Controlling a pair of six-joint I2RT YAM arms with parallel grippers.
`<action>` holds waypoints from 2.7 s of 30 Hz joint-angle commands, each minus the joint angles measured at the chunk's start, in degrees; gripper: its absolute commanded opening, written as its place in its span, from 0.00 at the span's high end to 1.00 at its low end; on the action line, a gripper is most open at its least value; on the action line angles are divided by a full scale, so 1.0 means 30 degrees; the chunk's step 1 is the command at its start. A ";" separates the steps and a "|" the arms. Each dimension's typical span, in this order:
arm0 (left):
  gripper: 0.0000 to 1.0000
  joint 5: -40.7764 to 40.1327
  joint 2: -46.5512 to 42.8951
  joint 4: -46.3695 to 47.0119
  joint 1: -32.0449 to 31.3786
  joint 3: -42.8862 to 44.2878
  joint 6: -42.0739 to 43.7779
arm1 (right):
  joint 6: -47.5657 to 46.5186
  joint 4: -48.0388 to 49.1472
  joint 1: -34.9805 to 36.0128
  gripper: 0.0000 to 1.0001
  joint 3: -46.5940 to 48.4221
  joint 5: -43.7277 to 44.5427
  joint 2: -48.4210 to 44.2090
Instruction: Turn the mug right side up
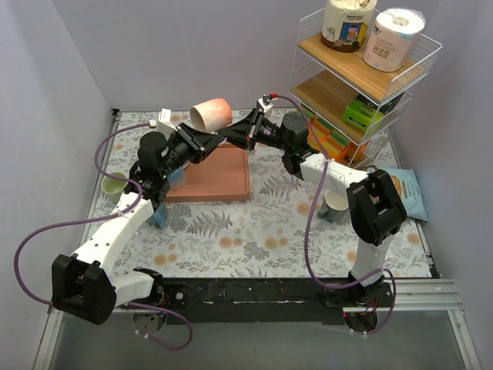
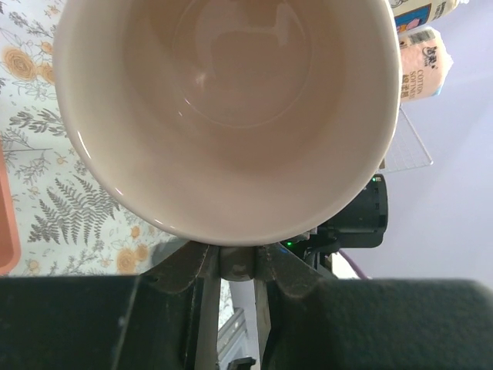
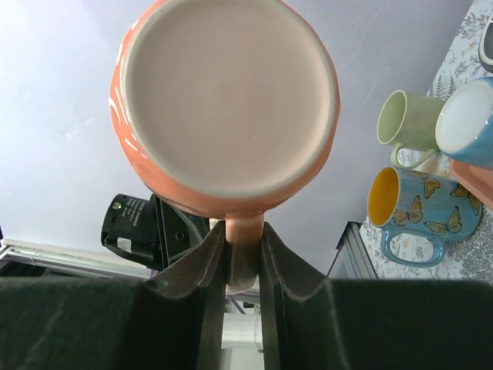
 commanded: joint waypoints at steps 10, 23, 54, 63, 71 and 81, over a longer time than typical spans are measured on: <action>1.00 -0.0818 -0.1078 0.0503 0.0176 0.1790 -0.1042 | 0.0487 0.3269 0.0439 0.62 -0.0171 0.0102 -0.1458; 1.00 -0.1403 -0.1108 0.0034 0.0264 0.2667 -0.0340 | -0.4048 -0.3718 0.0321 0.49 0.0677 0.0130 -0.3066; 1.00 -0.8257 0.9636 -0.9017 -1.0541 0.9341 1.0850 | -1.6974 -1.9933 -0.5479 0.46 -0.1342 1.1380 -1.5344; 1.00 -1.0542 1.3918 -1.0307 -1.2595 1.2657 1.3221 | -1.7179 -2.1223 -0.6124 0.48 -0.1255 1.1731 -1.5842; 1.00 -1.1980 1.7170 -1.0923 -1.3506 1.4999 1.4982 | -1.7471 -2.1458 -0.6739 0.49 -0.0758 1.2699 -1.6780; 1.00 -1.1745 1.9865 -1.5218 -1.3711 1.9796 1.7297 | -1.7618 -2.1868 -0.7120 0.49 -0.0640 1.3080 -1.7278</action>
